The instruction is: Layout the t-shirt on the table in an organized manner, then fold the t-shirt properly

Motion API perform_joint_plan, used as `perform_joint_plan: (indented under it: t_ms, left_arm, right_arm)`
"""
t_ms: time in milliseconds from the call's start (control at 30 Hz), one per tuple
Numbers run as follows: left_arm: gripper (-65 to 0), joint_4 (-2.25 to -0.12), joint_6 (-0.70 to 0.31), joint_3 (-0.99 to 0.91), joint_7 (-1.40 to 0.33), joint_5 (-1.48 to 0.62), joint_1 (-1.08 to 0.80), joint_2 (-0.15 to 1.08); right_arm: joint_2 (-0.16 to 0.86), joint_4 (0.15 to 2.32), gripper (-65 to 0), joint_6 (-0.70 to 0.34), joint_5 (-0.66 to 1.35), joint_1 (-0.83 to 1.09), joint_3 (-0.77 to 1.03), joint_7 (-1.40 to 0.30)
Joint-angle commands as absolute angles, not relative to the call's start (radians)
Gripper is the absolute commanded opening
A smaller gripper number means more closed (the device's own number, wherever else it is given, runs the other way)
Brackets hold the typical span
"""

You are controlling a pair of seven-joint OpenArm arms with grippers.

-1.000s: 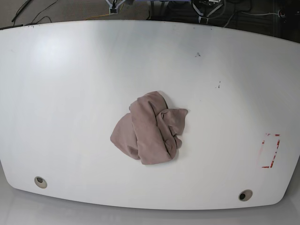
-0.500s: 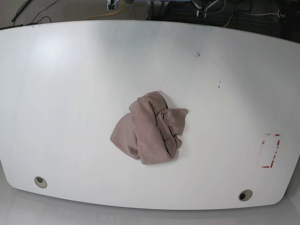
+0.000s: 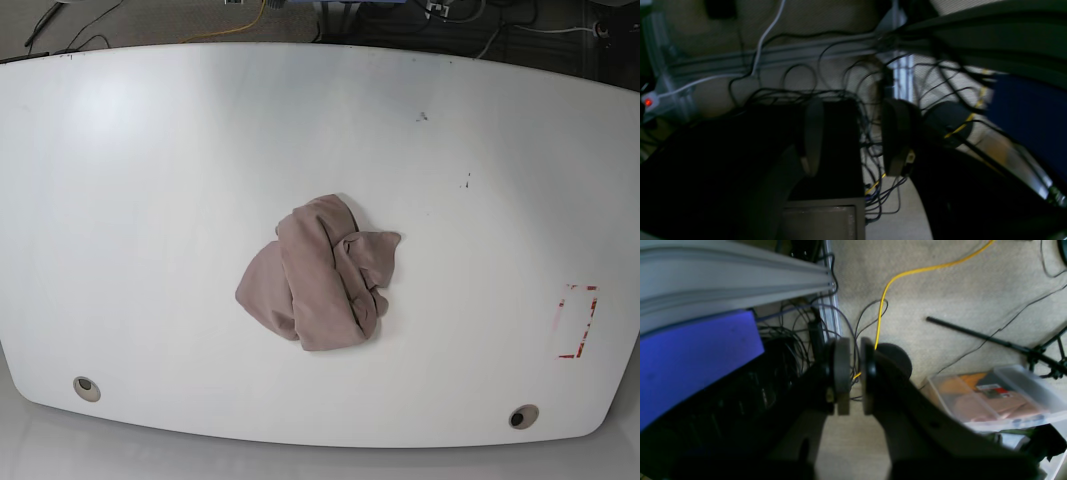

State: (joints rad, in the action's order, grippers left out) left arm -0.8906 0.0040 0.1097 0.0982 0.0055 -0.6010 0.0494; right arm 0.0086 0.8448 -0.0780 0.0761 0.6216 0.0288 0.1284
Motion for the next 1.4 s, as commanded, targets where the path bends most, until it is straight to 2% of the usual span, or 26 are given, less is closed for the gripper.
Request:
perform_joint_plan:
  t_ms: [0, 300, 533, 633, 933, 1367]
  left_arm:
    - [-38.3, -0.958, 0.005, 0.097, 0.107, -0.001, -0.654, 0.064]
    - [-38.3, -1.124, -0.001, 0.035, 0.102, -0.038, -0.786, 0.064]
    - [-38.3, -1.201, -0.13, -0.051, 0.099, -0.038, -0.862, 0.059]
    - [-38.3, -1.23, -0.154, -0.082, 0.099, -0.039, -0.894, 0.059]
    - [-38.3, -1.325, -0.183, -0.162, 0.102, -0.039, -0.963, 0.058]
    - [-38.3, -1.514, -0.182, -0.188, 0.104, -0.038, -1.075, 0.054]
  right_arm:
    - [0.01, 0.911, -60.2, -0.077, 0.076, 0.674, 0.03, 0.137]
    - [0.012, 1.075, -60.2, -0.077, 0.076, 0.791, 0.03, 0.096]
    - [0.012, 1.201, -60.2, -0.077, 0.076, 0.885, 0.03, 0.087]
    - [0.012, 1.247, -60.2, -0.077, 0.076, 0.92, 0.03, 0.085]
    - [0.012, 1.36, -60.2, -0.077, 0.074, 1.012, 0.028, 0.085]
    - [0.012, 1.635, -60.2, -0.077, 0.073, 1.165, 0.03, 0.054]
